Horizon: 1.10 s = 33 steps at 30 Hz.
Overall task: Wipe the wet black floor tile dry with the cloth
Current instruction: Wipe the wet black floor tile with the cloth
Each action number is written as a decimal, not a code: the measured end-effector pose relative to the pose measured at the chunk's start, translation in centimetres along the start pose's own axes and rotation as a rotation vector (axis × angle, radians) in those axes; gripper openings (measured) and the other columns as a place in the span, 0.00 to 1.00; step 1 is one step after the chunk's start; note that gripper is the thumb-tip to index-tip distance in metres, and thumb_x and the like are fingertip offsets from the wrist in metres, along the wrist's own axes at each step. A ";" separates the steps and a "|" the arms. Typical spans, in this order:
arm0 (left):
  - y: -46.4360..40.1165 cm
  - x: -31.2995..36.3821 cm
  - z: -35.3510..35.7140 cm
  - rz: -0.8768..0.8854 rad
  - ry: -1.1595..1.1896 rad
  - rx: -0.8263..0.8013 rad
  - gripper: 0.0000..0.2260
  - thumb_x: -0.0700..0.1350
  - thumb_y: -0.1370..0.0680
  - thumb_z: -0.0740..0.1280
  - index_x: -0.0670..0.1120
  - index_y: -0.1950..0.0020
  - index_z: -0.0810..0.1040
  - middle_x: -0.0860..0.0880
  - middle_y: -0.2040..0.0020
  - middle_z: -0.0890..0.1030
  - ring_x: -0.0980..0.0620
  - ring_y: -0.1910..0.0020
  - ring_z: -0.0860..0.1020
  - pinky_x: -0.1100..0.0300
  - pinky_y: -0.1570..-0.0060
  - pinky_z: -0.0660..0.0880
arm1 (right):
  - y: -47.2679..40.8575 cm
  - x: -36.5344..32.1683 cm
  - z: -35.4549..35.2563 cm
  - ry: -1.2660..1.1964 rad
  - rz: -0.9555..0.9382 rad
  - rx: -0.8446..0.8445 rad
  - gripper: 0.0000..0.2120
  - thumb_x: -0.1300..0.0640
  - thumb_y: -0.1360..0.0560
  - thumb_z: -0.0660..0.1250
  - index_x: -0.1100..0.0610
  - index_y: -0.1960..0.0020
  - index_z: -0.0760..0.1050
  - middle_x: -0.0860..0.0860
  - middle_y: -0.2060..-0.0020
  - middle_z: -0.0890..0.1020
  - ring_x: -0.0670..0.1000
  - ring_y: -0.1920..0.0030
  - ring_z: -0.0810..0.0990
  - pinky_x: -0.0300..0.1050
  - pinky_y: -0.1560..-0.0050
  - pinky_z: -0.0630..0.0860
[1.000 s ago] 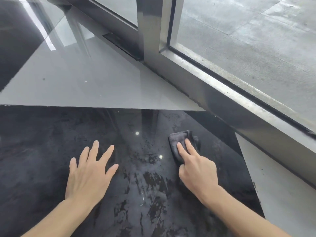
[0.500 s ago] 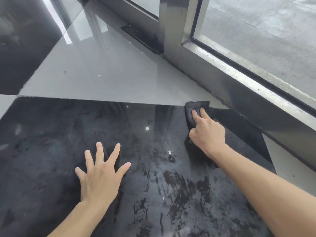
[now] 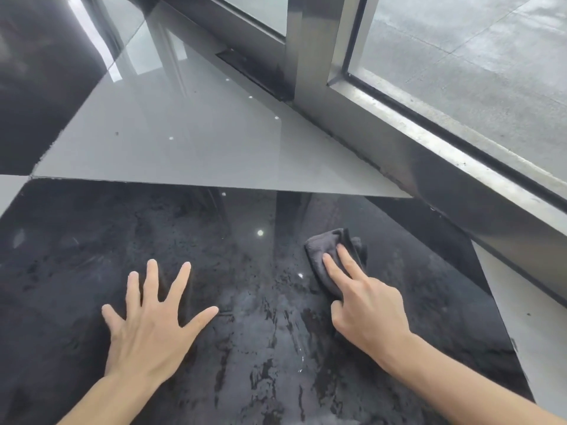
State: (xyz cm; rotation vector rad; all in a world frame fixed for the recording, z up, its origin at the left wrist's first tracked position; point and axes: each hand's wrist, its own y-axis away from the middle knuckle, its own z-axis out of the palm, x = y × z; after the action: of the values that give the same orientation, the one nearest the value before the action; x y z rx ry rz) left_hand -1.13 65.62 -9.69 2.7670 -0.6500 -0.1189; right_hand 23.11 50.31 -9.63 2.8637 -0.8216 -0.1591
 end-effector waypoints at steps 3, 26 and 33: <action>-0.1 0.0 0.4 -0.003 -0.007 0.004 0.38 0.74 0.37 0.31 0.62 0.29 0.32 0.45 0.23 0.41 0.42 0.25 0.42 0.36 0.36 0.54 | -3.4 -0.6 -0.9 -0.007 0.038 0.022 0.35 0.55 0.32 0.60 0.43 0.26 0.56 0.43 0.24 0.55 0.55 0.55 0.82 0.42 0.65 0.67; -1.9 -1.6 -1.7 -0.072 0.191 -0.135 0.41 0.70 0.32 0.62 0.64 0.26 0.44 0.47 0.23 0.40 0.44 0.26 0.41 0.37 0.36 0.58 | 3.8 -7.0 -0.3 -0.003 -0.151 -0.183 0.36 0.51 0.29 0.56 0.43 0.24 0.45 0.44 0.24 0.42 0.54 0.51 0.79 0.43 0.60 0.71; -2.4 -3.3 -2.0 -0.161 0.259 -0.146 0.42 0.70 0.33 0.65 0.64 0.26 0.45 0.45 0.24 0.39 0.43 0.26 0.40 0.32 0.36 0.57 | -2.6 -7.9 -1.5 0.022 -0.086 -0.068 0.34 0.54 0.29 0.58 0.44 0.25 0.52 0.45 0.24 0.51 0.57 0.50 0.81 0.42 0.63 0.66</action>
State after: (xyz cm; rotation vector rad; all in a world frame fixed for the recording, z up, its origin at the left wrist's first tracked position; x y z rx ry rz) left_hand -2.82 69.68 -8.43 2.6279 -0.3380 0.1509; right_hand 18.04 56.85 -8.17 2.8328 -0.6760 -0.1627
